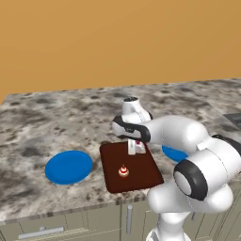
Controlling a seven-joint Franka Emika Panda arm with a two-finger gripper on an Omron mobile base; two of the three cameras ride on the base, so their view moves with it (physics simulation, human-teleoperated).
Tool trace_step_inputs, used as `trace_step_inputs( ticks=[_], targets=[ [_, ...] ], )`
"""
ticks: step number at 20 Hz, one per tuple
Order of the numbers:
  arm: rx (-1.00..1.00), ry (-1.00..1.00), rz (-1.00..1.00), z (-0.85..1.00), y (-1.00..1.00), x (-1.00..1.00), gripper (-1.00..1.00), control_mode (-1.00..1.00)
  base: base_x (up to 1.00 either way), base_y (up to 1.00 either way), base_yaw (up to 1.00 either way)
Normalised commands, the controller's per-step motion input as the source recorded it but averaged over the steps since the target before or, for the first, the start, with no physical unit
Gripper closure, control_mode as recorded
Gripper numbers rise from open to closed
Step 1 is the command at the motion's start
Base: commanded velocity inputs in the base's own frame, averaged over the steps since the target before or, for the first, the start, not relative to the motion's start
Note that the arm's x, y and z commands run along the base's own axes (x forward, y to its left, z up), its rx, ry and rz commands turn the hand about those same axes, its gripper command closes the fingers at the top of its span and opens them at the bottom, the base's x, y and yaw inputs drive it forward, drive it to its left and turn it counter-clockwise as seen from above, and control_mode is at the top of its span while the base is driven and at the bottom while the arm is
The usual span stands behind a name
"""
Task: Move the dessert items from the plates to the tray.
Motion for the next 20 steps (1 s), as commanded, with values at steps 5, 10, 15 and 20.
trace_step_inputs(
  ticks=[5,10,15,20],
  targets=[
    [0.0,0.0,0.07,-0.27,-0.18,0.15,1.0,-1.0,0.0,0.0,0.0],
    [0.0,0.0,0.07,-0.34,-0.13,0.13,1.0,-1.0,0.0,0.0,0.0],
    [0.0,0.0,0.06,-0.24,-0.11,0.09,1.0,-1.0,0.0,0.0,0.0],
    [0.0,0.0,0.05,-0.25,-0.06,0.04,1.0,-1.0,0.0,0.0,0.0]
  ],
)
